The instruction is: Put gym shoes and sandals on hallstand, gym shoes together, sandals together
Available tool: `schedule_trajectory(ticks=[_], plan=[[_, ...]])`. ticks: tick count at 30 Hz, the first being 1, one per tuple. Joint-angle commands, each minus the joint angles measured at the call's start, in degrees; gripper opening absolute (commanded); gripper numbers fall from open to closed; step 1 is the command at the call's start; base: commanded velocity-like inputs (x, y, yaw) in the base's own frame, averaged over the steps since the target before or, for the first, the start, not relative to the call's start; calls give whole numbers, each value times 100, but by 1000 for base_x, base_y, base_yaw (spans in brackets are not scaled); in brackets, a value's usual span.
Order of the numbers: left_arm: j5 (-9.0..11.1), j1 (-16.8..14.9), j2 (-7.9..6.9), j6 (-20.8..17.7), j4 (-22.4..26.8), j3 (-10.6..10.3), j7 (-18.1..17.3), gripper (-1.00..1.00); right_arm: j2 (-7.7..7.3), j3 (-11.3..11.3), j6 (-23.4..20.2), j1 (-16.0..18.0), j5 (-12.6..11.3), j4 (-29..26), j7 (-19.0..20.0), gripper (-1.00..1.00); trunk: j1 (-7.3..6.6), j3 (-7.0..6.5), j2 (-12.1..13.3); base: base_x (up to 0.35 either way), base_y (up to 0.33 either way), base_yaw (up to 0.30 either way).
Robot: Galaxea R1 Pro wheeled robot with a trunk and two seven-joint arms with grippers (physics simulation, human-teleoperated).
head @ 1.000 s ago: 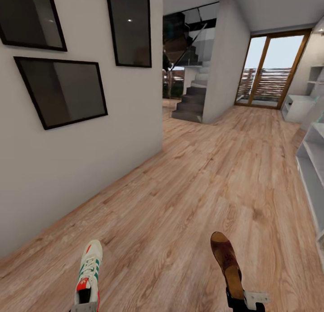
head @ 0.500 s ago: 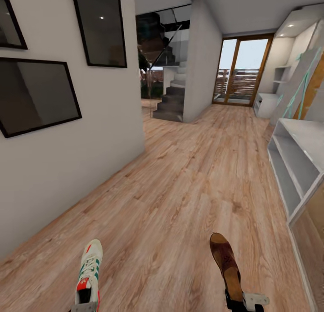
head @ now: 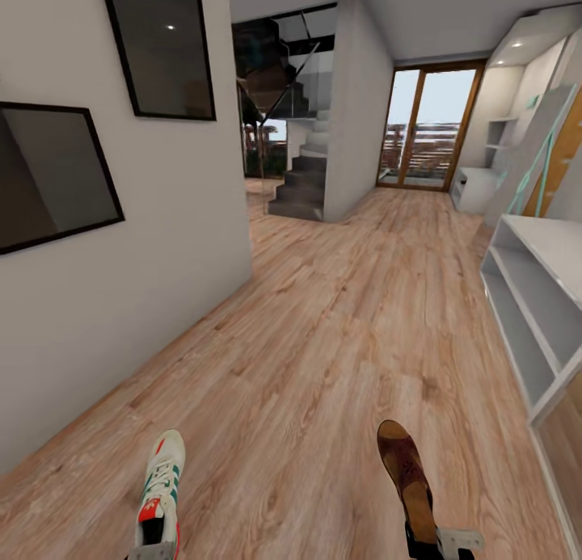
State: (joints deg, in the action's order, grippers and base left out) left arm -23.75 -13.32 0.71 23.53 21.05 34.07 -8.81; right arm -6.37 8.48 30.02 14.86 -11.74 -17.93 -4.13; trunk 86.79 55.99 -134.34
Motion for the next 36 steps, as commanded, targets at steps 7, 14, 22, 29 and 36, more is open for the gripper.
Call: schedule_trajectory(ticks=[7, 14, 22, 29, 36], plan=[[-8, -4, 8, 11, 4, 56, -43, -100, -9, 49, 21, 0, -47, -7, -31, -100, 2, 5, -2, 339, 0, -1], [-7, -4, 8, 11, -4, 61, -42, -100, -3, 50, 74, 0, -50, 239, -35, -100, 2, 5, -2, 339, 0, 0], [-7, -4, 8, 11, -5, 61, -44, -100, -4, 49, 669, 1, -52, 325, -35, -100, 2, 5, -2, 339, 0, 0], [-7, -4, 3, 11, -5, 65, -42, -100, 27, 49, 760, 0, -47, 334, -35, -100, 2, 5, -2, 339, 0, -5], [-7, -4, 4, 11, -5, 65, -42, -100, 39, 47, 769, 0, -39, 334, -28, -100, 2, 5, -2, 339, 0, -225]])
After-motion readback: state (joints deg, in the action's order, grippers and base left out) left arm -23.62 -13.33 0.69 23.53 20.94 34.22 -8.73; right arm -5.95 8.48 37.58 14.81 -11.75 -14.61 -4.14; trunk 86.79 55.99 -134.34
